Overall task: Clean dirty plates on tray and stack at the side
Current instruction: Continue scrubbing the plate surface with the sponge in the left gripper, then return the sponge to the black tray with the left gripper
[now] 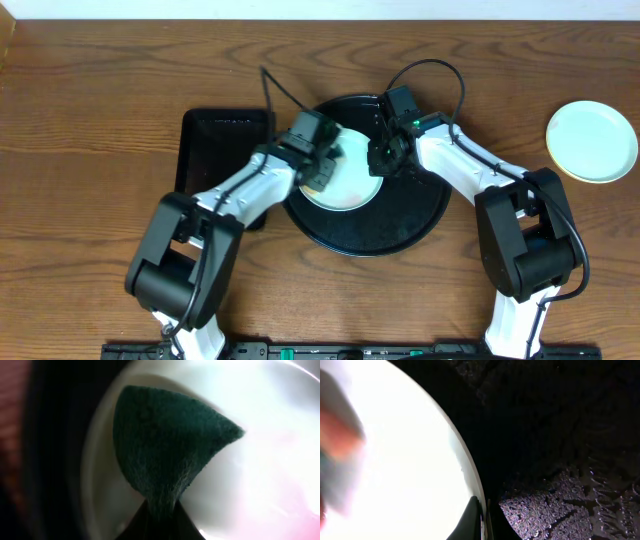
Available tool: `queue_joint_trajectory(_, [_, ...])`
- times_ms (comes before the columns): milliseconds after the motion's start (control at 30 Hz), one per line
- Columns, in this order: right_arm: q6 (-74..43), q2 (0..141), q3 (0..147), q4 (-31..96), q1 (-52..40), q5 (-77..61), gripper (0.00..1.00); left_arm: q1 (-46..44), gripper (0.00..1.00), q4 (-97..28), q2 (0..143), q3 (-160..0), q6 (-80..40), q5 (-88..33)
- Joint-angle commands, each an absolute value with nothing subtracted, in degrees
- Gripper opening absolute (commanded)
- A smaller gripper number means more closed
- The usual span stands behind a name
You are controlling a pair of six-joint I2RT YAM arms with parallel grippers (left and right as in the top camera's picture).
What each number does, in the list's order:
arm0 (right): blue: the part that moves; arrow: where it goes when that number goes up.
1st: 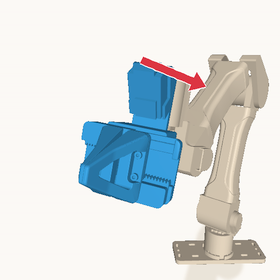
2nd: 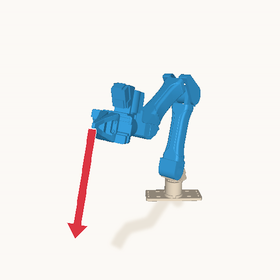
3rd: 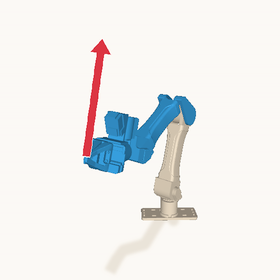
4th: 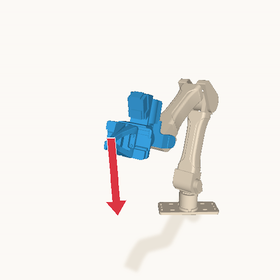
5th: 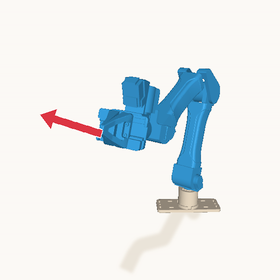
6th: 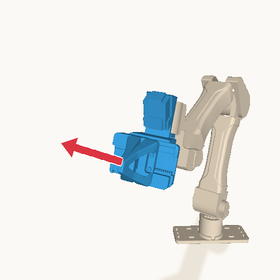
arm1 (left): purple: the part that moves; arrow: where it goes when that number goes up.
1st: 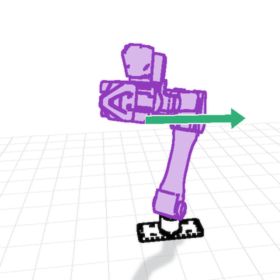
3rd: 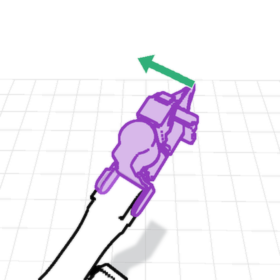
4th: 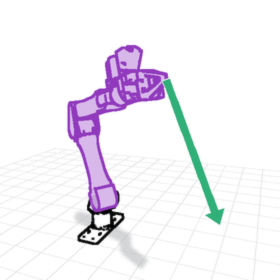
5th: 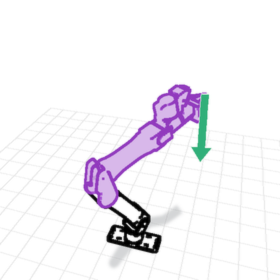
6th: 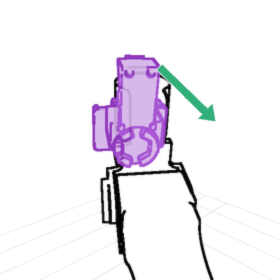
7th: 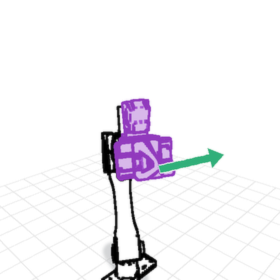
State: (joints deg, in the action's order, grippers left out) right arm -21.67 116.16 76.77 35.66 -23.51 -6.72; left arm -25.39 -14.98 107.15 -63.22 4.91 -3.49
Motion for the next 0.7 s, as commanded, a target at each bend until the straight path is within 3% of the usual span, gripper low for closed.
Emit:
queue_joint_trajectory(0, [-20.95,118.87,75.64,36.47,-24.86,-6.04,0.01,-23.79,0.07,-15.51,107.44,-62.57,5.72,-0.14])
queue_joint_trajectory(233, [-20.95,118.87,75.64,36.45,-24.86,-6.04,0.01,-25.47,0.07,-15.51,98.74,-65.19,4.82,-8.58])
queue_joint_trajectory(500, [-20.95,118.87,75.64,36.42,-24.86,-6.04,0.01,-23.18,0.07,-17.89,82.04,-65.69,2.83,12.53])
queue_joint_trajectory(667, [-20.95,118.87,75.64,36.45,-24.86,-6.04,0.01,-17.08,0.08,-24.36,78.61,-65.65,2.61,16.82])
